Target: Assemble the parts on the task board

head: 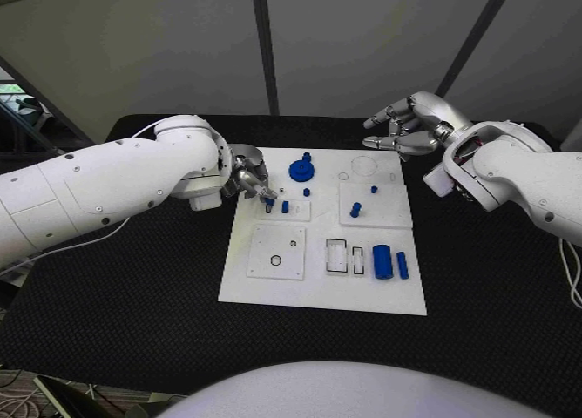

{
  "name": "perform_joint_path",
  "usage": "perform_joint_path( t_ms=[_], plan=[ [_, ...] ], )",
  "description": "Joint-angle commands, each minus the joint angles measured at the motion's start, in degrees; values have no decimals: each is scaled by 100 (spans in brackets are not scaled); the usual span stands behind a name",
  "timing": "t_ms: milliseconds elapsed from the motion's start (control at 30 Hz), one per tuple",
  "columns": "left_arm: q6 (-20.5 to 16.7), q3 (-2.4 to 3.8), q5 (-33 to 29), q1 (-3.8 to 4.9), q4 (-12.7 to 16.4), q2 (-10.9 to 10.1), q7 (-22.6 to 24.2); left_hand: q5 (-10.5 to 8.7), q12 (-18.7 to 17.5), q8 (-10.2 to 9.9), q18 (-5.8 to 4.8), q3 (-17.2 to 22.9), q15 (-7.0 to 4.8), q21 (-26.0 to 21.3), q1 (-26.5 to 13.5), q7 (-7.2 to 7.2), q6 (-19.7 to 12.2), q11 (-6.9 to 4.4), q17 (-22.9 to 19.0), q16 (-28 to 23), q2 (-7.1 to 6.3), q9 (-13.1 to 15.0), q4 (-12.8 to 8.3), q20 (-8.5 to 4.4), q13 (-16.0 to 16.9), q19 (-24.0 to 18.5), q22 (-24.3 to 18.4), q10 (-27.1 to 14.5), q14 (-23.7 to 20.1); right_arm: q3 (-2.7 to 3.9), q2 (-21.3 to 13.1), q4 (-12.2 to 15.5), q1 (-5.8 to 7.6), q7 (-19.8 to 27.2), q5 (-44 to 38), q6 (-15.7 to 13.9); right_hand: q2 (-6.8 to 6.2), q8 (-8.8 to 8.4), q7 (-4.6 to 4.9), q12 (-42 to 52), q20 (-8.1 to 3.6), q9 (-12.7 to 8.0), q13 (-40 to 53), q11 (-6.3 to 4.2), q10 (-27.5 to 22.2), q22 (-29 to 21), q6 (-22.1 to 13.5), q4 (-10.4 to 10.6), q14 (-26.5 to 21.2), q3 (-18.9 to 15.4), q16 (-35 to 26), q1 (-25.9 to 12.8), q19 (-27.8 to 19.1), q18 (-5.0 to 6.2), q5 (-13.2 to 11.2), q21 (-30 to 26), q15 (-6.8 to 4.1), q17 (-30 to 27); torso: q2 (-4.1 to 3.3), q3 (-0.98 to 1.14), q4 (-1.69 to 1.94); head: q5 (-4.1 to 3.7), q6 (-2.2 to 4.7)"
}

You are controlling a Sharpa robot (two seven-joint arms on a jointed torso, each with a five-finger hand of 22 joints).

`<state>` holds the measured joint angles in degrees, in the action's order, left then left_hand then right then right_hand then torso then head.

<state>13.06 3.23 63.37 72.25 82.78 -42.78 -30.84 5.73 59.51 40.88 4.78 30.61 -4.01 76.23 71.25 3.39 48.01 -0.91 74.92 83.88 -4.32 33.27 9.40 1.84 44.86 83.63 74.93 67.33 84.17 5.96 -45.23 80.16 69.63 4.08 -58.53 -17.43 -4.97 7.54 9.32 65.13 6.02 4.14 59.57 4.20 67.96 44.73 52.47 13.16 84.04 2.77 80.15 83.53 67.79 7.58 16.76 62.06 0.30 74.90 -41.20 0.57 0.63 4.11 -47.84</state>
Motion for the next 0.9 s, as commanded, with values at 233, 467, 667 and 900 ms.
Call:
perform_joint_path(
  t_ms=[233,467,667,900],
  plan=[
    [20,-5,112,-26,-9,30,-19,10,39,34,-132,758,-43,41,-3,-23,18,-12,867,29,-85,11,-706,-5,18,20,138,72,391,5,1,3,8,65,-11,34,55,32,-3,-4,-9,-6,0,2,-19,-10,31,-33,242,-10,-20,9,-29,69,25,-32,-53,21,1,2,4,7,-29],
    [109,-7,140,-37,-17,36,-63,9,40,34,-133,787,-45,42,-10,-25,24,-13,868,30,-101,12,-715,-7,18,22,141,81,391,5,5,2,7,66,-11,39,55,32,-3,-4,-9,-6,0,2,-19,-10,31,-33,242,-10,-20,9,-29,69,25,-32,-53,21,3,1,1,12,-42],
    [177,-9,223,-48,-58,46,-88,9,39,35,-133,798,-45,42,-12,-25,26,-14,869,30,-108,13,-719,-7,17,22,141,84,392,5,4,1,7,68,-11,43,55,32,-3,-4,-9,-6,0,2,-19,-10,31,-33,242,-10,-20,9,-29,69,25,-32,-53,21,2,1,-3,14,-55],
    [229,-11,242,-74,-92,51,-103,9,37,35,-133,816,-46,44,-16,-26,29,-14,870,31,-117,14,-725,-8,14,24,144,88,392,5,6,-2,7,69,-11,51,55,32,-3,-4,-9,-6,0,2,-19,-10,31,-33,242,-10,-20,9,-29,69,25,-32,-53,21,2,0,2,8,-69]
  ],
)
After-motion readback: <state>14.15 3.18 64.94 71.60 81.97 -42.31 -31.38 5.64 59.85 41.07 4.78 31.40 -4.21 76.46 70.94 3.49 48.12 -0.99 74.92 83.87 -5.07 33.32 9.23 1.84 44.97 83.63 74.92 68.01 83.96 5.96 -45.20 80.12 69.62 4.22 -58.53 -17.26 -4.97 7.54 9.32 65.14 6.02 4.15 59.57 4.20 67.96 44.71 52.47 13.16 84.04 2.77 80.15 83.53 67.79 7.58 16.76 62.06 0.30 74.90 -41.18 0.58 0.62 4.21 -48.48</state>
